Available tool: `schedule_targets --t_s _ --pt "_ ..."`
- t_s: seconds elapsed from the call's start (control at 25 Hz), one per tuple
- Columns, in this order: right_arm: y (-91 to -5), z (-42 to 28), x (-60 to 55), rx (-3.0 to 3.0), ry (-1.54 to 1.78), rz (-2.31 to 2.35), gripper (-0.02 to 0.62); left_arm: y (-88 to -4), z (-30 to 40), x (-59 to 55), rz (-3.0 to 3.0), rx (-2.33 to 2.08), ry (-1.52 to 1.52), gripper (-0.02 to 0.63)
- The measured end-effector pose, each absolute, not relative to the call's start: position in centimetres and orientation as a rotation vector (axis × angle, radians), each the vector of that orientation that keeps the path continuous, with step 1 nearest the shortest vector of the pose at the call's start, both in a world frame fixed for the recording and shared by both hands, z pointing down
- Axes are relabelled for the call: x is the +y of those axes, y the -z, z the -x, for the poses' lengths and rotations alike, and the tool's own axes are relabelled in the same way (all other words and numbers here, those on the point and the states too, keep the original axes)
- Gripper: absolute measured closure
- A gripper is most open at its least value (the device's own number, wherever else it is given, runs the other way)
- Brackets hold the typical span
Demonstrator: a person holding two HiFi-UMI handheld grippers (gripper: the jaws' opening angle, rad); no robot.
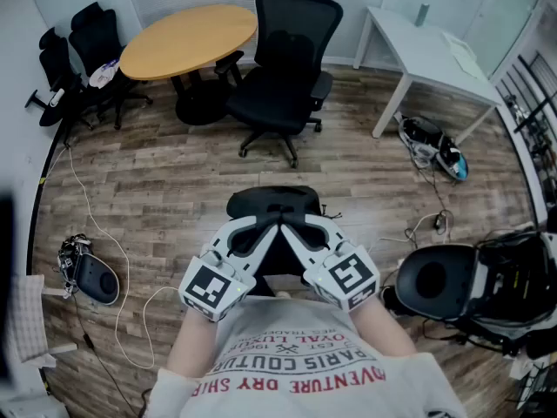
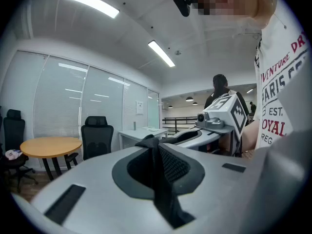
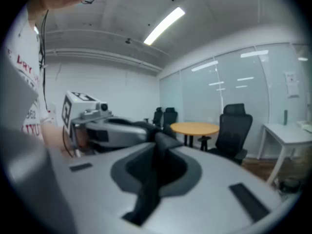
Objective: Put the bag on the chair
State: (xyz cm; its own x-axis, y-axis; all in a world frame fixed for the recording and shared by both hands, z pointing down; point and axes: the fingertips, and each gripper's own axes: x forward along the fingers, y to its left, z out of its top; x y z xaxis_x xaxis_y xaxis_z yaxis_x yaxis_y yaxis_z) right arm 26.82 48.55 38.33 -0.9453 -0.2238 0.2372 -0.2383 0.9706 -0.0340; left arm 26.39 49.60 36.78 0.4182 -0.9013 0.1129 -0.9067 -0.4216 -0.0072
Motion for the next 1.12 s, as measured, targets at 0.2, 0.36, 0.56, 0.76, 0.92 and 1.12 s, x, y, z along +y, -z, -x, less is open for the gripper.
schedule_targets --t_s 0.2,0.36,0.56,0.76,0.92,1.12 --pt "-38.6 -26.7 48.0 -2.882 -0.104 -0.352 0.551 -36.8 -26.1 49.0 -2.616 -1.647 -0.174 0.557" --pt "-39.4 -26.1 47.4 -2.867 -0.116 -0.353 0.551 -37.0 -25.3 48.3 -2.605 -1.626 -0.164 0.556" --pt "-40.1 -24.8 46.2 -2.874 -0.179 -0.356 0.551 -37.5 -24.2 46.9 -2.615 -1.593 -0.188 0.557" --pt "-40.7 -22.1 44.0 -2.863 -0.196 -0.384 0.551 -38.2 -21.5 44.7 -2.617 -1.539 -0.183 0.555" --pt "-41.3 -19.1 41.7 -2.836 -0.242 -0.425 0.551 -38.9 -18.5 42.4 -2.647 -1.481 -0.200 0.556" --pt "-41.7 -14.6 38.5 -2.831 -0.259 -0.491 0.551 -39.3 -14.0 39.3 -2.681 -1.402 -0.193 0.557"
